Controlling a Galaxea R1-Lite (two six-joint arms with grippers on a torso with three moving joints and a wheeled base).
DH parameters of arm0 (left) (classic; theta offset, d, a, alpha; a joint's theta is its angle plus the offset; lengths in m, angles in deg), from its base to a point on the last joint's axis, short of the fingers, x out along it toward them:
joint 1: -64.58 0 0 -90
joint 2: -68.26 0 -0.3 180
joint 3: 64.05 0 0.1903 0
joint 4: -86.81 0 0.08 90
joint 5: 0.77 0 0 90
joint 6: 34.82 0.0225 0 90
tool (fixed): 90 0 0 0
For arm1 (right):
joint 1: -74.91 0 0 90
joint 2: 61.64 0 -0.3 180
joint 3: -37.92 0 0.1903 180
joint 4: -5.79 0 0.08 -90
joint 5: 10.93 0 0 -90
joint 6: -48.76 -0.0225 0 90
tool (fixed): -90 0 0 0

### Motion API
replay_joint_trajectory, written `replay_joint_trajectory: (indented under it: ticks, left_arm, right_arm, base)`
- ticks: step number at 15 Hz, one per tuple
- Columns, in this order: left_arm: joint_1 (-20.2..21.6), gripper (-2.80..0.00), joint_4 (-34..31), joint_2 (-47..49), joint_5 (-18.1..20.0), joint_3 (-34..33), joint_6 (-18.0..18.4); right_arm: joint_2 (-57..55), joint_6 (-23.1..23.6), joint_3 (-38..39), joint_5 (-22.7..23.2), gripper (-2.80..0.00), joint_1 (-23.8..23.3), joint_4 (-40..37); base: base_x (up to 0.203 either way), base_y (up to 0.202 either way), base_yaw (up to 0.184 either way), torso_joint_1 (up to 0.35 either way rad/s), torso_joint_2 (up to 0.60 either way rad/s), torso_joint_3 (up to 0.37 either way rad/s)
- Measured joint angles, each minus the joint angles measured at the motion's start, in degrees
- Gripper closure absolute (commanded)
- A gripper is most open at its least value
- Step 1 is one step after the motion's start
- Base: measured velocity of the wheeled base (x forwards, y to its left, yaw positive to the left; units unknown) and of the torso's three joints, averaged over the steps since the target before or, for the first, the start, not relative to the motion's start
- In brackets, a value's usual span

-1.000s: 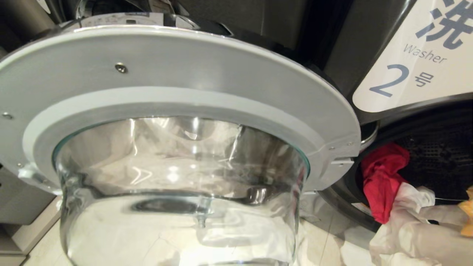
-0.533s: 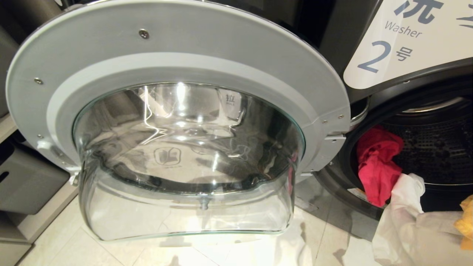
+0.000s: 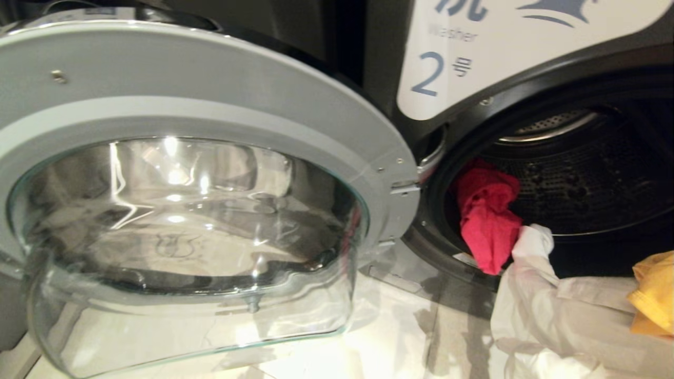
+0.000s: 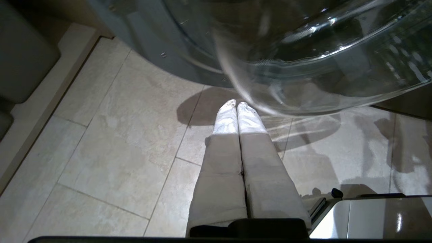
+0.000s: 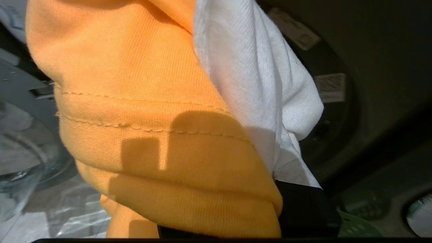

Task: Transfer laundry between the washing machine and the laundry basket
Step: Pick a cloth and place it into the basket

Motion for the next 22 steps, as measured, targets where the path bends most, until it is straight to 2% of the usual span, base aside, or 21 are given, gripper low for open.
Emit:
replay_joint_trajectory:
  ticks: [14,20,22]
  left_arm:
    - [-0.1,0.0,-0.2,0.0,0.4,0.0,-0.2]
    - [0.0,0.0,0.0,0.0,-0.1,0.0,-0.2]
    - [-0.1,0.0,0.0,0.0,-0.1,0.0,-0.2]
  right_arm:
    - [0.0,-0.1,-0.5,-0.1,0.0,0.0,0.1]
    - [0.0,-1.4,2.3,-0.1,0.0,0.0,-0.1]
    - [0.0,-1.7,5.4,-3.3,0.0,-0.1,0.1]
  base:
    - [0.001,0.008,-0.162,0.001,0.0,0.002]
    - [0.0,0.0,-0.024,0.001,0.0,0.0]
    - [0.0,0.0,0.0,0.0,0.0,0.0]
